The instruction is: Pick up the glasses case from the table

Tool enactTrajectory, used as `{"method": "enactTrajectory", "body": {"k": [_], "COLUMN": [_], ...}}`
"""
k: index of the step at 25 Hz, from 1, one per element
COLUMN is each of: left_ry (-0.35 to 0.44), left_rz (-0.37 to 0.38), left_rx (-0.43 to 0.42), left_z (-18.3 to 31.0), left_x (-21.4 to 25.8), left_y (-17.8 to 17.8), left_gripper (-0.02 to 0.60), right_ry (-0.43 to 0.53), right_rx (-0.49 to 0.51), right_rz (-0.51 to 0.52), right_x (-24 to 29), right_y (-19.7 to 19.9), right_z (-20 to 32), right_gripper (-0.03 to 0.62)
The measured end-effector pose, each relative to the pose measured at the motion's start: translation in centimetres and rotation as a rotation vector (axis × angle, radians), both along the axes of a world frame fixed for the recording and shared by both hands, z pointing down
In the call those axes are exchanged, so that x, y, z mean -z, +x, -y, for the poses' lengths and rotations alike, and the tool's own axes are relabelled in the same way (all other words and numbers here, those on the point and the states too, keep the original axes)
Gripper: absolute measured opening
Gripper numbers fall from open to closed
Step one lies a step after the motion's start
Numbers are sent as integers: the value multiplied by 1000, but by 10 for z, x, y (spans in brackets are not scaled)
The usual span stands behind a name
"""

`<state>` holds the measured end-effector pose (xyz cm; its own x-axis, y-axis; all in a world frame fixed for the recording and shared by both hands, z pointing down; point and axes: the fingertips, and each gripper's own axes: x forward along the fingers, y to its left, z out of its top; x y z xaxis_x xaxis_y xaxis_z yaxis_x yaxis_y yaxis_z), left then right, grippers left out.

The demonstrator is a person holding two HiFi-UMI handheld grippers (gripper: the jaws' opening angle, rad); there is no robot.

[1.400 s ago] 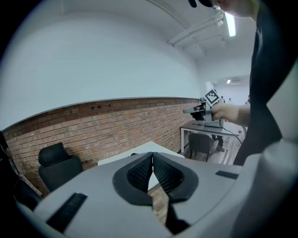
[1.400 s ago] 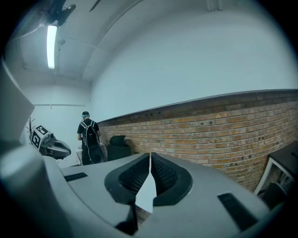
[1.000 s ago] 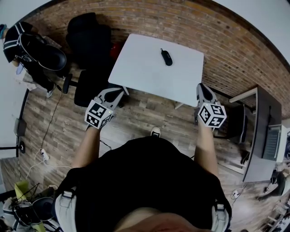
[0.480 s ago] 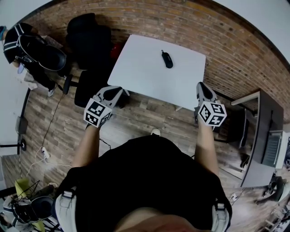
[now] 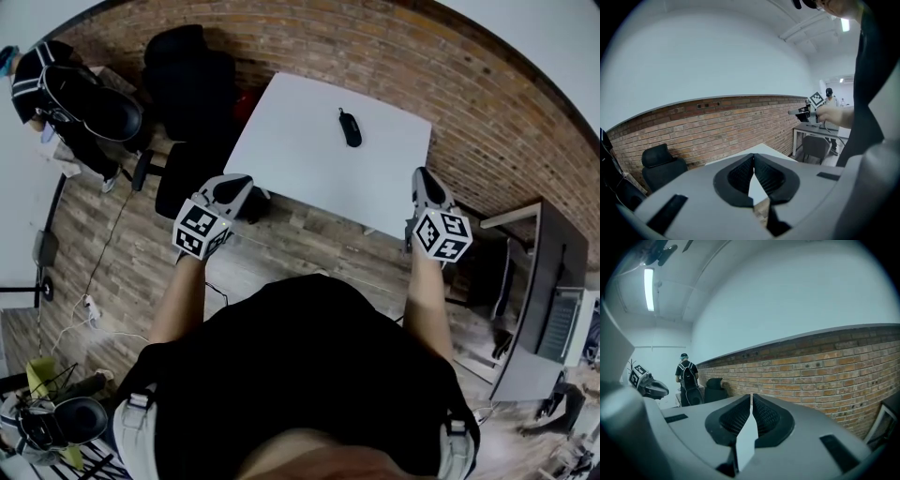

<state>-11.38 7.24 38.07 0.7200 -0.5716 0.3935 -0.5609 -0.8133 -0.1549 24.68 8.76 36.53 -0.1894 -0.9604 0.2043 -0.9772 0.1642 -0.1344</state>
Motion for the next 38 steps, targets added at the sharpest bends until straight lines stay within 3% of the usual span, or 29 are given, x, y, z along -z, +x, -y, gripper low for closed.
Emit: {"method": "enactTrajectory", "body": {"k": [14,30,38], "left_ry": [-10,-19,-19], "left_rz": [16,24,30], "left_rx": [58,58,66], "left_z": [21,35,34], "left_x": [3,0,-3], "left_y": [8,48,49], "left_gripper": [9,9,9], "right_ry": [9,9,7], "right_rx": [47,74,86], "right_rz": [2,0,-7], "right_x": [0,-7,-8], "right_y": [16,48,47], "right_z": [37,61,65], "right_gripper": [17,17,17]}}
